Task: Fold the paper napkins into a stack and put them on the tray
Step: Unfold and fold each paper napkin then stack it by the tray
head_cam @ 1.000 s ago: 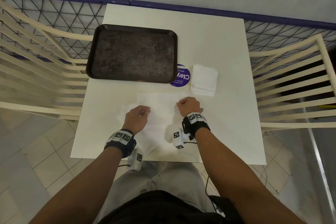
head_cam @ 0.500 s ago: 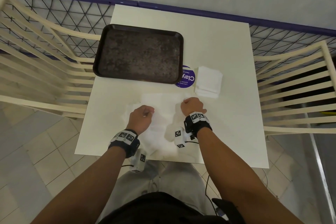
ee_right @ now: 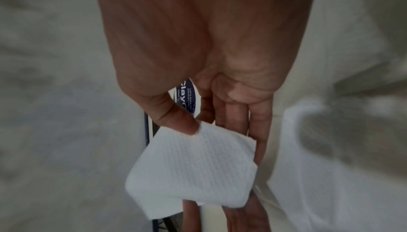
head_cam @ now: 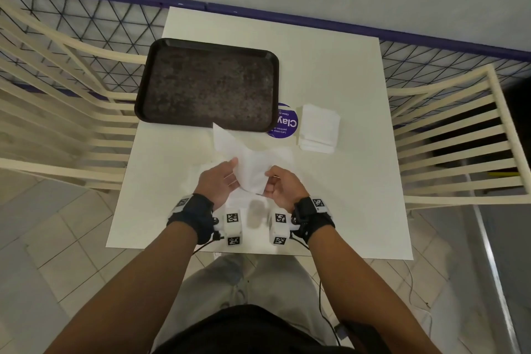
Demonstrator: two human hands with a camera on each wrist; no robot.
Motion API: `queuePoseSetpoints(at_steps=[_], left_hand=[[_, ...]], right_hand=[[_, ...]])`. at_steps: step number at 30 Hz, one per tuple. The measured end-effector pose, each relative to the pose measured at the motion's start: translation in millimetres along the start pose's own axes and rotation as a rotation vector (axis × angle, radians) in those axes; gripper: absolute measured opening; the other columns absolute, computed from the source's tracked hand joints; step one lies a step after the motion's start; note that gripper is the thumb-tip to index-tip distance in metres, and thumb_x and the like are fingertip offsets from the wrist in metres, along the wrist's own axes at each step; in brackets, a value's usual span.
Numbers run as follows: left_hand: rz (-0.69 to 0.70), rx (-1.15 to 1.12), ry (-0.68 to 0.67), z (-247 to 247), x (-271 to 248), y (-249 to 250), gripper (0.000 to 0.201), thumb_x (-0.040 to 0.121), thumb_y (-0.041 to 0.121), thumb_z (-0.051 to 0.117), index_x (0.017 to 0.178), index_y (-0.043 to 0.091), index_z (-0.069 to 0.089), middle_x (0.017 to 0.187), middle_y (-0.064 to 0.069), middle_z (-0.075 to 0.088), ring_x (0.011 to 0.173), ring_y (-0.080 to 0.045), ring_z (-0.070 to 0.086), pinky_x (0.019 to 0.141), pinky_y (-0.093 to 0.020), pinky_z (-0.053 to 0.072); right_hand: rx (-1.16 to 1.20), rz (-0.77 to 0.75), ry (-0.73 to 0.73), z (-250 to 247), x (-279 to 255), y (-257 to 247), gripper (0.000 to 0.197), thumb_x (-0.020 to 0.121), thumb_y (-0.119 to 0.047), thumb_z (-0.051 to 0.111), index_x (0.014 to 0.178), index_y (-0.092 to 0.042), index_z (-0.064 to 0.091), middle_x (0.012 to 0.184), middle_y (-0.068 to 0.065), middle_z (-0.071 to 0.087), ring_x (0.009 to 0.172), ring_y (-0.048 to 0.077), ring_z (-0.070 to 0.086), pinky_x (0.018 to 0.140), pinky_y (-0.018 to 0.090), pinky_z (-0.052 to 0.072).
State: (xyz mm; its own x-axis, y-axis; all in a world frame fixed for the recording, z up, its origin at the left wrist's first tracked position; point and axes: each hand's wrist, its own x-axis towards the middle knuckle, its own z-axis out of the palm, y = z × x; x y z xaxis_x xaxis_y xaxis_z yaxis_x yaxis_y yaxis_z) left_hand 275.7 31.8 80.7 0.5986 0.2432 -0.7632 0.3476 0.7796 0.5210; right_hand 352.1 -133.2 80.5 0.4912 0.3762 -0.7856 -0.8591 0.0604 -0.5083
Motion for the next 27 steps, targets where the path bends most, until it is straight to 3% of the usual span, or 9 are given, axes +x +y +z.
queuePoseSetpoints(at_steps=[5, 6, 9, 13, 18, 21, 23, 25, 27], left_hand=[[0.095, -0.039, 0.067, -5.2, 0.9, 10.5, 0.01, 0.092, -0.002, 0.072, 0.096, 0.002, 0.065, 0.119, -0.017, 0.072, 0.113, -0.035, 0.069, 0.086, -0.042, 0.058], [0.125, 0.005, 0.072, -6.3, 0.2, 11.7, 0.01, 0.091, -0.002, 0.073, 0.093, 0.002, 0.064, 0.117, -0.017, 0.073, 0.111, -0.035, 0.069, 0.083, -0.042, 0.059], [0.201, 0.16, 0.048, -7.1, -6.5, 17.1, 0.02, 0.092, 0.0, 0.072, 0.112, 0.0, 0.068, 0.118, -0.017, 0.075, 0.105, -0.033, 0.071, 0.084, -0.04, 0.059], [0.272, 0.342, 0.03, -12.0, -7.9, 22.5, 0.023, 0.093, 0.006, 0.072, 0.116, 0.007, 0.071, 0.109, -0.013, 0.078, 0.101, -0.035, 0.074, 0.093, -0.047, 0.06], [0.311, 0.375, -0.011, -18.0, -8.0, 21.7, 0.028, 0.094, 0.014, 0.075, 0.121, 0.016, 0.07, 0.109, -0.012, 0.079, 0.107, -0.037, 0.073, 0.101, -0.059, 0.055], [0.339, 0.424, -0.022, -20.5, -8.8, 22.4, 0.052, 0.089, 0.019, 0.082, 0.136, 0.026, 0.063, 0.107, -0.012, 0.079, 0.108, -0.035, 0.073, 0.099, -0.054, 0.057], [0.397, 0.482, 0.005, -22.3, -8.3, 22.6, 0.065, 0.086, 0.019, 0.084, 0.144, 0.031, 0.057, 0.099, -0.009, 0.078, 0.101, -0.026, 0.073, 0.093, -0.044, 0.059], [0.461, 0.536, 0.022, -22.2, -8.7, 23.2, 0.063, 0.087, 0.016, 0.082, 0.143, 0.033, 0.058, 0.087, -0.005, 0.072, 0.09, -0.017, 0.069, 0.087, -0.038, 0.06], [0.501, 0.578, 0.011, -21.5, -8.4, 24.3, 0.047, 0.088, 0.012, 0.081, 0.131, 0.028, 0.069, 0.083, -0.002, 0.071, 0.085, -0.017, 0.068, 0.088, -0.042, 0.061]], right_hand=[[-0.072, 0.022, -0.042, -2.1, -2.5, 5.7, 0.009, 0.081, -0.007, 0.056, 0.089, -0.008, 0.059, 0.112, 0.019, 0.055, 0.096, 0.039, 0.062, 0.084, 0.048, 0.059], [-0.14, 0.003, -0.024, -2.5, -2.1, 4.9, 0.021, 0.075, -0.012, 0.06, 0.096, -0.008, 0.062, 0.111, 0.017, 0.056, 0.096, 0.037, 0.059, 0.083, 0.045, 0.058], [-0.324, -0.086, 0.0, 1.0, -1.0, -2.3, 0.058, 0.066, -0.027, 0.062, 0.122, -0.014, 0.068, 0.113, 0.009, 0.067, 0.102, 0.026, 0.06, 0.084, 0.04, 0.049], [-0.451, -0.215, 0.025, 8.4, -1.9, -14.5, 0.035, 0.083, -0.035, 0.073, 0.115, -0.023, 0.073, 0.103, -0.002, 0.075, 0.096, 0.014, 0.067, 0.09, 0.041, 0.048], [-0.559, -0.367, 0.058, 10.6, 1.3, -16.1, 0.033, 0.086, -0.019, 0.077, 0.118, -0.017, 0.067, 0.096, 0.003, 0.077, 0.085, 0.013, 0.069, 0.075, 0.031, 0.053], [-0.584, -0.468, 0.09, 11.7, 1.8, -16.0, 0.042, 0.088, -0.018, 0.075, 0.126, -0.027, 0.061, 0.081, 0.001, 0.073, 0.083, 0.01, 0.068, 0.071, 0.028, 0.052], [-0.622, -0.53, 0.084, 11.4, 2.3, -16.0, 0.049, 0.089, -0.019, 0.075, 0.131, -0.035, 0.056, 0.077, -0.002, 0.067, 0.082, 0.01, 0.065, 0.071, 0.025, 0.053], [-0.682, -0.574, 0.075, 10.6, 4.5, -16.0, 0.052, 0.087, -0.02, 0.076, 0.13, -0.043, 0.058, 0.08, -0.003, 0.063, 0.083, 0.012, 0.064, 0.077, 0.028, 0.055], [-0.741, -0.602, 0.072, 10.9, 7.1, -15.7, 0.045, 0.085, -0.02, 0.078, 0.122, -0.041, 0.067, 0.084, -0.003, 0.062, 0.082, 0.016, 0.062, 0.082, 0.034, 0.055]])
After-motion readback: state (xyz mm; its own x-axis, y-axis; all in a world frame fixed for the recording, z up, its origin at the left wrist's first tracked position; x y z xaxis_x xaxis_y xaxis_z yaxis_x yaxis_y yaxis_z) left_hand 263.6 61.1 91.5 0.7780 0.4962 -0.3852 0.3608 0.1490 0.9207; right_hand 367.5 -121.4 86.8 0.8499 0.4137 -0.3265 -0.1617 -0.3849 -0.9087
